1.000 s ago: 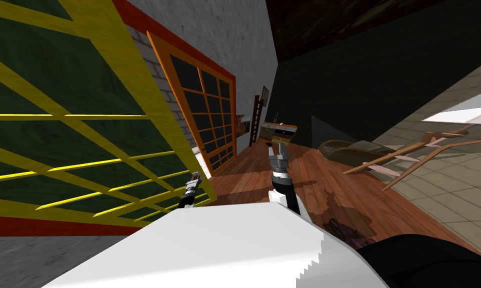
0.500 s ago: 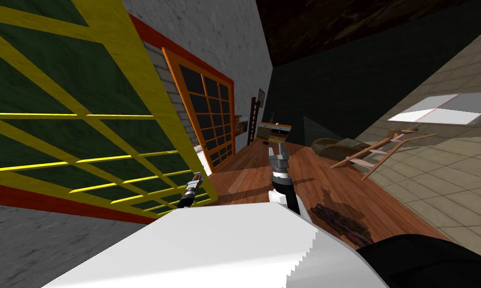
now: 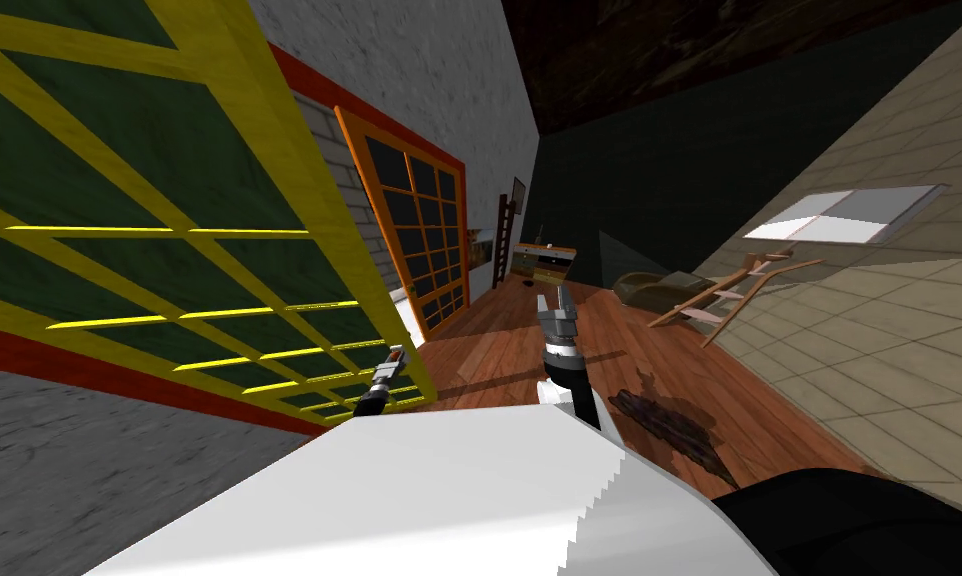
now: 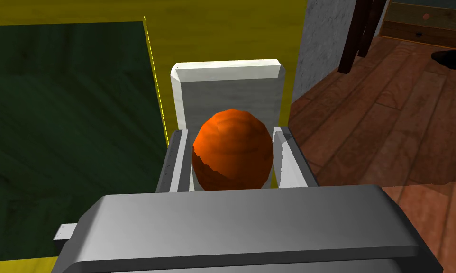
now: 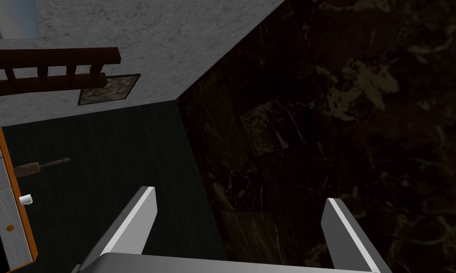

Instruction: Pull the door open

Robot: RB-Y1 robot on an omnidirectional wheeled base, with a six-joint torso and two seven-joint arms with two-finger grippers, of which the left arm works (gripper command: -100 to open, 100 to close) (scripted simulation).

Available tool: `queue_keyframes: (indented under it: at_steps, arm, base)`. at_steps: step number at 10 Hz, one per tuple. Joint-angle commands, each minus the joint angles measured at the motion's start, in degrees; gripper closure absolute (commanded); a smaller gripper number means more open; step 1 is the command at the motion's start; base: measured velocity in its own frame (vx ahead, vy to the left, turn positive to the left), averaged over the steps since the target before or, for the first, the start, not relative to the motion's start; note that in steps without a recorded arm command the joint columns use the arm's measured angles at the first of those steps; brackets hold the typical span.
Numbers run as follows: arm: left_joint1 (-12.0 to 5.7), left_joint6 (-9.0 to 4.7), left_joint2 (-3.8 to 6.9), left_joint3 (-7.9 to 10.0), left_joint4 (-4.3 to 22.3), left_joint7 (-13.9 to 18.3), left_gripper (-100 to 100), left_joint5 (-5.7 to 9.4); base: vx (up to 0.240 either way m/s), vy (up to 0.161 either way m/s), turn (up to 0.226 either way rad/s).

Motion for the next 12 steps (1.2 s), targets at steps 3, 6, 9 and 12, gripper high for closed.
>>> queue_keyframes:
  at_steps: [3, 6, 9, 12]
  arm:
    - [1.53, -1.21, 1.43, -2.49, -1.4, 2.64, 100, -1.89]
    - [1.79, -1.48, 1.86, -3.3, -1.71, 3.42, 100, -2.5]
    - [3.53, -4.51, 3.53, -4.94, -1.45, 5.74, 100, -3.87]
    - [4.93, -7.21, 5.08, -6.22, -1.23, 7.71, 100, -4.98]
  base:
    - [-0.203, 0.043, -0.046]
    - [-0.166, 0.048, -0.031]
    - [-0.174, 0.049, -0.111]
    - [-0.17, 0.049, -0.087]
